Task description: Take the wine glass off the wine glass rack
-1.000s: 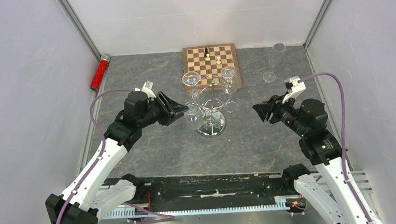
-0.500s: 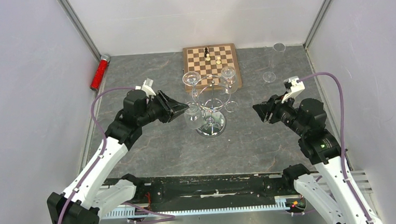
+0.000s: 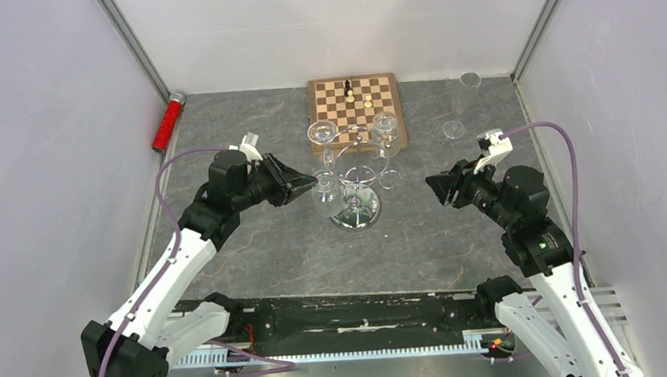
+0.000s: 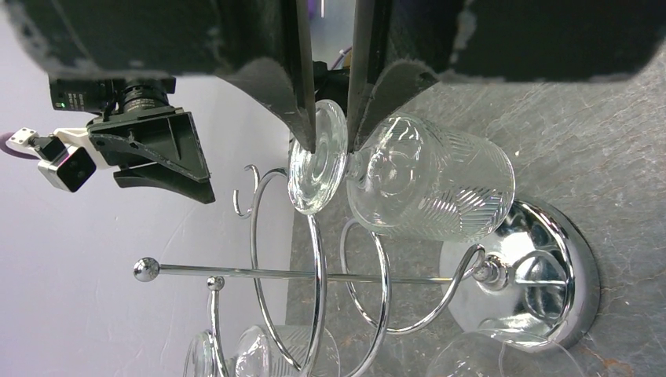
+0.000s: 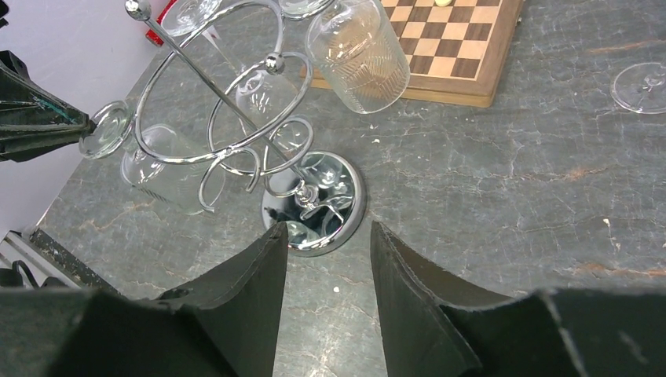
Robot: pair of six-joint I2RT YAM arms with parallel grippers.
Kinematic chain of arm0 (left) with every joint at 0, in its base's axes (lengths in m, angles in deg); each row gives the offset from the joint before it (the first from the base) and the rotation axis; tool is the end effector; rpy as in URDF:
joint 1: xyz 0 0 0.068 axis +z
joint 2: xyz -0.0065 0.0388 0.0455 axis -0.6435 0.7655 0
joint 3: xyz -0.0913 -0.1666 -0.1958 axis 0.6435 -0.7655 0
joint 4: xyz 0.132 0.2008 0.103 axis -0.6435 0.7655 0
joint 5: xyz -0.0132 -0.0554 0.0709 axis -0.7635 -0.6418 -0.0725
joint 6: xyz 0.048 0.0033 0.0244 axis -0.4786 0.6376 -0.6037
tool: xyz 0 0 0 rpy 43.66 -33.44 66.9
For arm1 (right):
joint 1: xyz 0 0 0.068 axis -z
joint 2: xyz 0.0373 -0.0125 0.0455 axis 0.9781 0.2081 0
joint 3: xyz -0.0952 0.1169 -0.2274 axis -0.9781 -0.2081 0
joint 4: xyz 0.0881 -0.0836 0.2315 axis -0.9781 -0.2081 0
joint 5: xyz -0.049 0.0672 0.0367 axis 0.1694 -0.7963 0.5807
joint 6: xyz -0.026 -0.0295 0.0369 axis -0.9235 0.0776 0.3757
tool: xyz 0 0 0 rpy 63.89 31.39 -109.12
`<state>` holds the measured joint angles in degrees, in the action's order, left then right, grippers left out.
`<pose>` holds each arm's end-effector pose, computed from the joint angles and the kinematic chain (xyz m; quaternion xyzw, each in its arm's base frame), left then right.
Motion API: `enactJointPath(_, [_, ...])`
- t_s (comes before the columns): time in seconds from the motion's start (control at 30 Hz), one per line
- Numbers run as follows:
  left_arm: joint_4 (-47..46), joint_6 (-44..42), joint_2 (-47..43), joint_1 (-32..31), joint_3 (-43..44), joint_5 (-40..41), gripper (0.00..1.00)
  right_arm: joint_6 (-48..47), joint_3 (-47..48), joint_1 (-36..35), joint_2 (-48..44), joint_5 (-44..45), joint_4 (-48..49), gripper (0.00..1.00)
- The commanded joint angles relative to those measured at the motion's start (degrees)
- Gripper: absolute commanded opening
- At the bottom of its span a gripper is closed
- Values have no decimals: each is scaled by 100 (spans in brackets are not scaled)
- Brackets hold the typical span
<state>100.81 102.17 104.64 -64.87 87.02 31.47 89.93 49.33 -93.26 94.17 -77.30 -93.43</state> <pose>0.1975 -0.1057 0.3187 -0.1800 0.8119 -0.4832 0.2739 0.1354 0.0463 0.3334 -0.0691 0.7759 0.2683 0.5667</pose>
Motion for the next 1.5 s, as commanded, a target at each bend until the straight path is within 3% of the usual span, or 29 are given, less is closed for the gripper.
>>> enactJointPath(0.0, [-322, 204, -14, 12, 247, -191, 26, -76, -22, -33, -16, -43, 213, 46])
enactJointPath(1.47, [-607, 296, 453, -303, 651, -332, 22, -172, -176, -38, -139, 11, 211, 45])
